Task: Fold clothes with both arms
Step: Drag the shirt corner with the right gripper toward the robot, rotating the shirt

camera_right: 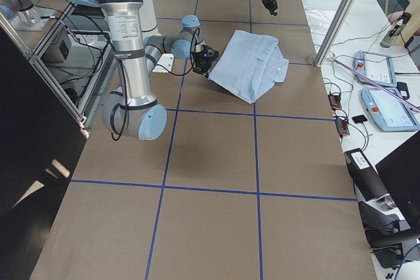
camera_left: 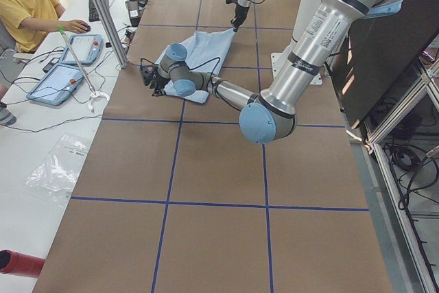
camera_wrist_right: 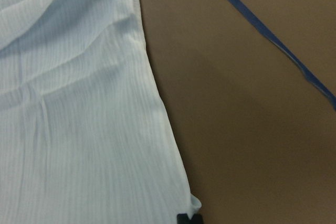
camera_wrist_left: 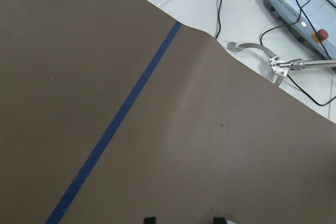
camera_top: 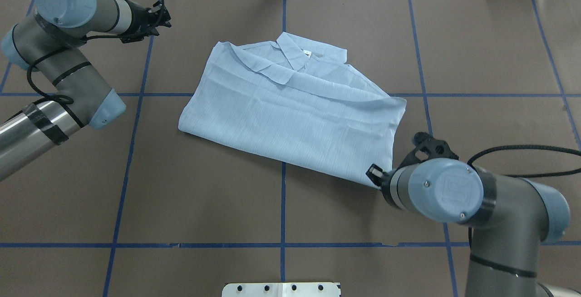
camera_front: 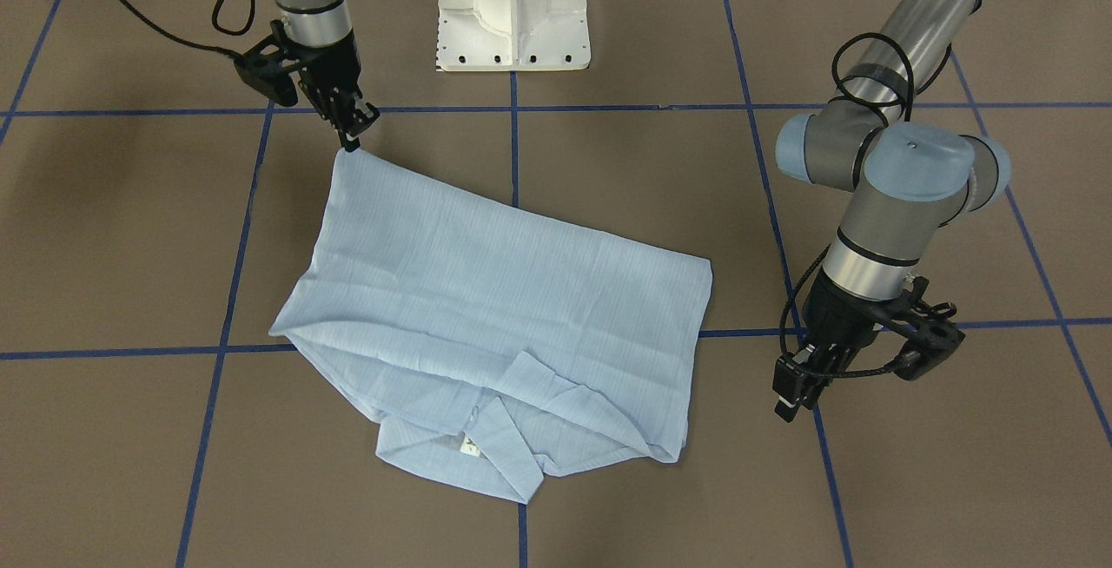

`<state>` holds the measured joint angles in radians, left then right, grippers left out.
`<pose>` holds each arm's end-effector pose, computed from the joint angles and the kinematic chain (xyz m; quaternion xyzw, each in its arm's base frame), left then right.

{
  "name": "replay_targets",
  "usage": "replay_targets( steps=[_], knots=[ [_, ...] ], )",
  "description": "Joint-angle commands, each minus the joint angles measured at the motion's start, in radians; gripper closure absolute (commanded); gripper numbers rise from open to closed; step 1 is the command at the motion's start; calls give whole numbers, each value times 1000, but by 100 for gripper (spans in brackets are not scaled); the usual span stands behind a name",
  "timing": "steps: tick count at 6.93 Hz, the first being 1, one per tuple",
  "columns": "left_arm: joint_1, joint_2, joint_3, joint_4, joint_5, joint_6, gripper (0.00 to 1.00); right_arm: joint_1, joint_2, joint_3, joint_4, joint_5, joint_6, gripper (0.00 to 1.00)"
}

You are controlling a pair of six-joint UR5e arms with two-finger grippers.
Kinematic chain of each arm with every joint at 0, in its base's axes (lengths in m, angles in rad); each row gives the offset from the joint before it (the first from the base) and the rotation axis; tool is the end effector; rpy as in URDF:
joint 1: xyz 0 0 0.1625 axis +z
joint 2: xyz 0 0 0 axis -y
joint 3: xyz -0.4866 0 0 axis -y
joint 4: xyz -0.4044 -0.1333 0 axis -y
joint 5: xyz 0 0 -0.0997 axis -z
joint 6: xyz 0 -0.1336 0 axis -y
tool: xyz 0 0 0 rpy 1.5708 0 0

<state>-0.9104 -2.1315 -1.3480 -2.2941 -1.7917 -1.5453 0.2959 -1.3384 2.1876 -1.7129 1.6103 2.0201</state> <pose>0.4103 -0.6978 0.4171 0.1420 0.4918 -0.3166 0.7986 -0.4809 -0.2804 0.3691 -0.0450 -0.3437 0.3351 0.8761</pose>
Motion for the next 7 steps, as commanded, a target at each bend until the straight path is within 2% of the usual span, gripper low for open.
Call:
replay_targets(
  steps=[1, 2, 3, 4, 5, 6, 7],
  knots=[
    [68, 75, -154, 5, -32, -34, 53, -172, -2, 141, -296, 145, 8, 100],
    [82, 121, -268, 28, -99, -53, 53, -219, -2, 149, -301, 304, 15, 100],
    [118, 157, -371, 56, -165, -108, 53, -301, -8, 146, -306, 313, 19, 98],
    [155, 178, -449, 115, -166, -131, 53, -297, -2, 150, -307, 315, 20, 1],
    [178, 203, -518, 195, -166, -133, 52, -234, 1, 152, -304, 315, 14, 0],
    [204, 229, -574, 247, -164, -165, 52, -125, 48, 190, -295, 318, 12, 0],
    [241, 241, -583, 248, -153, -233, 51, -38, 106, 179, -297, 321, 9, 0]
  ],
)
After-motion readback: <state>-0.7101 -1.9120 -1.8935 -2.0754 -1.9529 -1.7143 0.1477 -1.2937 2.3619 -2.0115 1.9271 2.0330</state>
